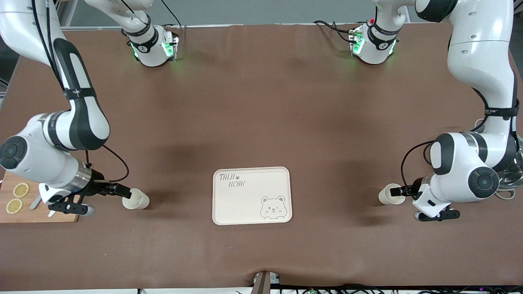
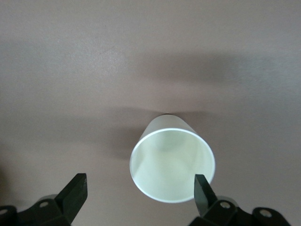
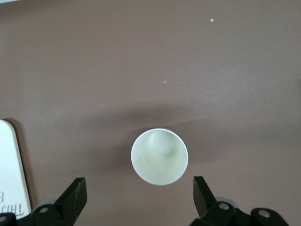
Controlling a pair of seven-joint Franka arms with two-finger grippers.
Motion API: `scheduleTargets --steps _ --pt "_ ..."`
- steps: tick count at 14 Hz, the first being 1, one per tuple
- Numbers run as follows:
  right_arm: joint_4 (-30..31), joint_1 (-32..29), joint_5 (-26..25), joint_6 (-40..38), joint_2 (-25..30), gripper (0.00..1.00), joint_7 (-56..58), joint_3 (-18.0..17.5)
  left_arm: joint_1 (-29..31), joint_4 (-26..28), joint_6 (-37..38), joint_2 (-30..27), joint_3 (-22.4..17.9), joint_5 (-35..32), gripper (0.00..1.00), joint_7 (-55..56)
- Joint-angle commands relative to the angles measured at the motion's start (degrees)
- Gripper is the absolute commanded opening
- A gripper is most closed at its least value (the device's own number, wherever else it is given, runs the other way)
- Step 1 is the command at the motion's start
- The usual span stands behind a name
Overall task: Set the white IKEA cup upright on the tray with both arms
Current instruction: 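Close the left gripper on its cup while the right gripper grasps its cup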
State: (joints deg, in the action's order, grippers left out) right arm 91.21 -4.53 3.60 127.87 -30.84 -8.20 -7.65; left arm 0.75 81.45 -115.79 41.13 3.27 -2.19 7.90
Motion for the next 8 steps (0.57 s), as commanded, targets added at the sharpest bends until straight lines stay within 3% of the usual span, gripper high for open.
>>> scheduleTargets --steps 1,7,8 --pt "-0.3 0.3 -0.4 2.8 -2.4 1.0 0.1 -0.3 0.1 -0.4 -0.7 1.5 0.0 -1.3 1.0 -0.5" --pt "-0.4 2.1 -0.7 11.6 -7.7 1.0 0.2 -0.3 0.1 -0.3 -1.1 2.8 0.0 -1.3 1.0 0.0" --pt "-0.4 2.1 -0.7 11.8 -7.9 1.0 0.3 -0.3 0.2 -0.3 -1.1 2.8 0.0 -1.3 0.9 0.2"
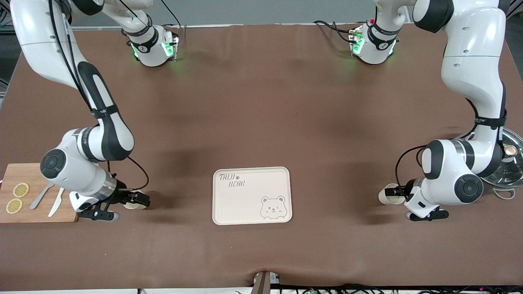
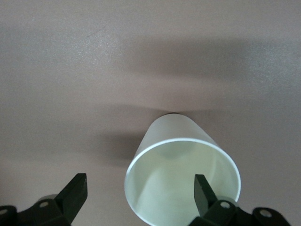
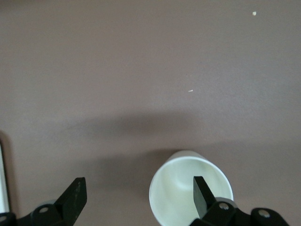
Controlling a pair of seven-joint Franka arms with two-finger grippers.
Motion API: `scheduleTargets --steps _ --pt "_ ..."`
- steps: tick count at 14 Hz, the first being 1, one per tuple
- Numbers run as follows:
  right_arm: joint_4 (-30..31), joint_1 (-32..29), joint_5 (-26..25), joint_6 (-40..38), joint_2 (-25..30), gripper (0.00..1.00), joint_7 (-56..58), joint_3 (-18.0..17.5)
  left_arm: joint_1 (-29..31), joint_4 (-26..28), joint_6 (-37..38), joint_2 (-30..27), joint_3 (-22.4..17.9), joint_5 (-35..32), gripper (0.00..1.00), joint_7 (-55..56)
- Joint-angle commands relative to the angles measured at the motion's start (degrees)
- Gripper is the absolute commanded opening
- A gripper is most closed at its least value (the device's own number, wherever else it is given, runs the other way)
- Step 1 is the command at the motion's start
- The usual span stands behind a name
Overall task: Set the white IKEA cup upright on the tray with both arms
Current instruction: 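Close the left gripper on its cup while the right gripper grasps its cup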
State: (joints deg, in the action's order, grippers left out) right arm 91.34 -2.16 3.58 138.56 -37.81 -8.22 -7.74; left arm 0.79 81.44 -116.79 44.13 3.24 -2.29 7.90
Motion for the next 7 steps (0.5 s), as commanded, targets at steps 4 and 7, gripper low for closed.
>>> scheduleTargets --steps 4,7 --pt "-0.6 -0.3 -1.0 3.2 -2.6 1.0 0.6 -0.2 0.3 -0.2 -0.1 -0.3 0.0 -1.0 0.42 0.4" --pt "-0.5 -0.1 -1.2 3.3 -2.5 1.0 0.0 -0.2 0.2 -0.3 -0.1 -0.5 0.1 -1.0 0.17 1.5"
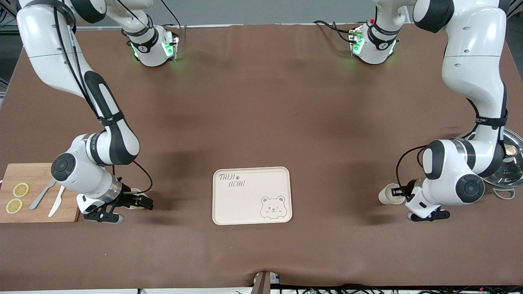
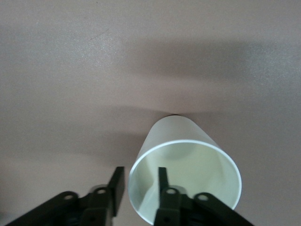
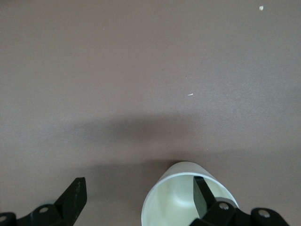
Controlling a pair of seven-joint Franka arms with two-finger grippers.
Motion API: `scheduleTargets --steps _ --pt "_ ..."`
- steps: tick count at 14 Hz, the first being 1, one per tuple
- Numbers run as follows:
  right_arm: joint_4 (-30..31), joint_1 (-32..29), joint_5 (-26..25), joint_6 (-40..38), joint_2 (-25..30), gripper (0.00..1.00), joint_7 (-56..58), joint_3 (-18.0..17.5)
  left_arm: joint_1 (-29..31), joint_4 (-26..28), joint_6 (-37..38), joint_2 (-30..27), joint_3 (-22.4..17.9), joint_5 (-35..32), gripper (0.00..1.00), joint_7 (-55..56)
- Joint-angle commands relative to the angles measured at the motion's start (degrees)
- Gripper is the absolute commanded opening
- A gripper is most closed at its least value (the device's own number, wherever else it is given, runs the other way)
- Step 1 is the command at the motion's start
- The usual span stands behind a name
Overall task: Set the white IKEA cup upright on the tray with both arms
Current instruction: 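Close the left gripper on its cup while the right gripper grasps its cup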
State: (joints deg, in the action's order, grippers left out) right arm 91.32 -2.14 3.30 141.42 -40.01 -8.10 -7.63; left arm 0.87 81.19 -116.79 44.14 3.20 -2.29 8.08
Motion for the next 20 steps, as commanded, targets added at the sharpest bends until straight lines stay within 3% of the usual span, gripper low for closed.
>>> scheduleTargets --steps 1,2,3,5,12,20 --pt "-0.4 -0.1 -0.8 0.6 -0.3 1.0 -0.2 -0.3 -0.2 -0.2 -0.1 -0.5 0.1 -1.1 0.07 2.2" --pt "-0.4 -0.1 -0.8 0.6 -0.4 1.0 -0.2 -0.3 -0.3 -0.3 -0.1 -0.5 0.1 -1.1 0.0 2.5" --pt "-0.4 0.0 -0.8 0.3 -0.4 0.99 -0.2 -0.3 -0.2 -0.4 -0.1 -0.5 0.1 -1.0 0.0 2.8" --pt "-0.4 0.4 -0.8 -0.1 -0.4 0.64 -0.3 -0.4 -0.2 -0.4 -0.1 -0.7 0.1 -1.0 0.0 3.3" --pt "-0.5 0.6 -0.8 -0.3 -0.4 0.0 0.1 -0.3 -0.8 -1.7 0.6 -3.6 0.8 -0.1 0.0 9.3" --pt "-1.7 0.7 -0.7 -4.3 0.3 0.0 -0.3 -0.4 -1.9 -5.7 1.2 -7.0 6.8 2.8 0.0 24.5"
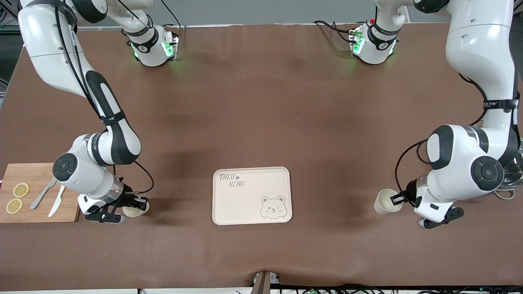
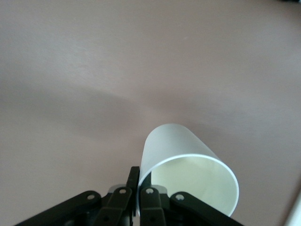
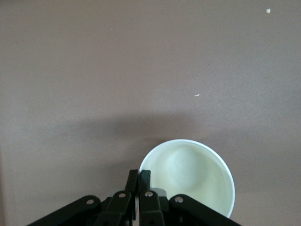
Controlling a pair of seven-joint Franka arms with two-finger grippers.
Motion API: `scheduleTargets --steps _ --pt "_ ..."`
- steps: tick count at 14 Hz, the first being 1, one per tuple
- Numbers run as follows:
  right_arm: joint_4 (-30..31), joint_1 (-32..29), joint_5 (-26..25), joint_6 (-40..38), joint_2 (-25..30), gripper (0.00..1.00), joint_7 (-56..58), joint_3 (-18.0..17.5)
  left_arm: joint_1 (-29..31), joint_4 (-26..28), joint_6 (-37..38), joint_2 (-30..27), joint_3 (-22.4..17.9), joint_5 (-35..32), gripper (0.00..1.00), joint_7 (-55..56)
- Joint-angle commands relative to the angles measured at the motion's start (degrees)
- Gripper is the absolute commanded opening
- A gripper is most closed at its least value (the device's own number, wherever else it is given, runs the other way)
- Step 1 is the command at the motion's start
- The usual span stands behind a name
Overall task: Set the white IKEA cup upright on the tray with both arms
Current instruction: 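Carry the cups toward the tray with the left and right grippers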
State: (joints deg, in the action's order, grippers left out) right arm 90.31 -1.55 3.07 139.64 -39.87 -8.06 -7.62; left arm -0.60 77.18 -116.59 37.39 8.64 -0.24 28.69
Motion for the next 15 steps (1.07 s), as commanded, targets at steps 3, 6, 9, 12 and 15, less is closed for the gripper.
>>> scheduleTargets --steps 3,6,9,12,15 --pt "-2.0 0.5 0.2 -7.2 1.6 0.0 -1.5 -0.8 -2.4 -3.3 1.0 -0.3 3.1 0.8 0.0 9.1" --pt "-4.0 2.2 0.2 -10.4 1.8 0.0 -5.3 -0.8 -5.5 -4.6 0.9 -0.2 3.1 0.9 0.0 14.1" --pt "-4.2 3.0 0.1 -10.6 1.8 0.0 -7.3 -0.8 -9.1 -4.7 0.4 -0.1 3.1 0.9 0.0 18.8" --pt "-4.2 3.4 0.2 -10.6 1.8 0.0 -7.5 -0.8 -12.7 -6.2 -1.6 1.2 2.9 0.9 0.0 24.6" --pt "-4.2 3.4 0.2 -10.6 1.8 0.0 -7.5 -0.8 -14.7 -6.1 -3.3 1.7 2.8 0.9 0.0 27.9"
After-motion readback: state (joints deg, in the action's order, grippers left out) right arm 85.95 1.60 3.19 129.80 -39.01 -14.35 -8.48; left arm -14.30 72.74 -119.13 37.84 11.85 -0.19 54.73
